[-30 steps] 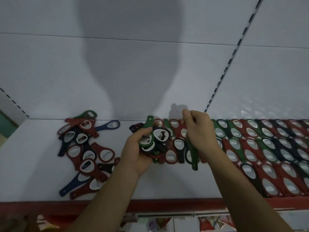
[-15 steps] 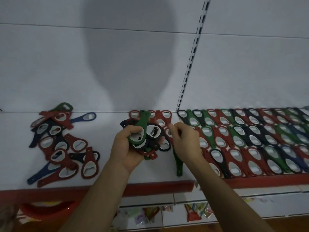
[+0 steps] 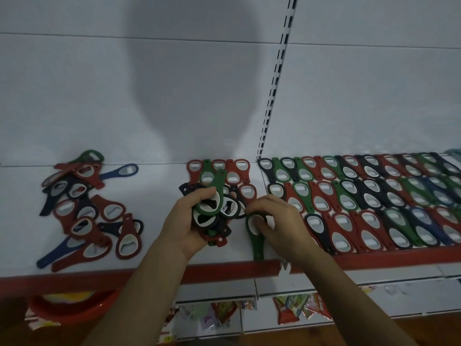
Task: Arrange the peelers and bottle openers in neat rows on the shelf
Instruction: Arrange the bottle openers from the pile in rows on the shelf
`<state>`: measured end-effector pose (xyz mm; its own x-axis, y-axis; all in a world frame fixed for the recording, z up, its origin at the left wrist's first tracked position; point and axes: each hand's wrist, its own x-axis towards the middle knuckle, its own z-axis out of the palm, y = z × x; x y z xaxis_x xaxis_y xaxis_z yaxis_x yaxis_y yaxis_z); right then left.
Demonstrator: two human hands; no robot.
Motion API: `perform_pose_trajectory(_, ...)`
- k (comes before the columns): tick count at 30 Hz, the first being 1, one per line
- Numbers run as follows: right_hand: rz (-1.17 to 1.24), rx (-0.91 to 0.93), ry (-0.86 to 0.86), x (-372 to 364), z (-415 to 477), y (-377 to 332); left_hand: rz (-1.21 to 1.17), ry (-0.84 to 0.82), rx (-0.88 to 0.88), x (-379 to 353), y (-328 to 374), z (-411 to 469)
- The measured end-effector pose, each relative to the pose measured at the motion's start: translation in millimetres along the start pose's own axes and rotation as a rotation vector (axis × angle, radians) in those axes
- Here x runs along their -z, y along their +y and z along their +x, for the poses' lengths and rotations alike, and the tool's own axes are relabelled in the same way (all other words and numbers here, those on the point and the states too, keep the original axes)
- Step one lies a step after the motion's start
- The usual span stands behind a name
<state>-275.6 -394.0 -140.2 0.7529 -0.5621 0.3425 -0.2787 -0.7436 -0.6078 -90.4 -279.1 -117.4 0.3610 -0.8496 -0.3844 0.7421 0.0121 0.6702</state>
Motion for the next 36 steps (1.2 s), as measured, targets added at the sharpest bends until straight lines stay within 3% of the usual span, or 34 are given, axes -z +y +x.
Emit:
perform_pose_trajectory(4, -0.025, -0.040, 0.067, 0, -2, -5, -0.018, -0.045, 0.051, -5, 0, -1)
perform_pose_trajectory(7, 0.322, -0.202, 0.198, 6, 16, -28, 0.047, -0.085, 0.062, -4, 3, -2)
perform_pose_trajectory(9, 0.505, -0.290, 0.106, 7, 38, -44, 0.095, -0.107, 0.087, -9, 3, -4)
perform_pose_trajectory(13, 0.647, -0.352, -0.002, 3, 65, -57, 0.117, -0.118, 0.123, -14, 4, -7)
perform_pose_trajectory(18, 0.897, -0.550, 0.132, 22, 69, -38, 0.054, 0.001, 0.153, 2, 11, -10)
perform_pose_trajectory(20, 0.843, -0.547, 0.080, 31, 63, -26, 0.032, 0.069, 0.118, 9, 12, -8)
perform_pose_trajectory(24, 0.339, -0.354, -0.168, 24, 49, -16, 0.008, 0.103, 0.024, 15, 15, -5)
perform_pose_trajectory(32, -0.171, -0.149, -0.280, -5, 35, -21, 0.018, 0.135, -0.002, 9, 16, -5)
perform_pose_trajectory(34, -0.175, -0.144, -0.187, -5, 33, -22, 0.031, 0.141, 0.001, 10, 15, -5)
perform_pose_trajectory(36, 0.117, -0.199, -0.043, -3, 33, -31, 0.061, 0.126, 0.009, 9, 14, -7)
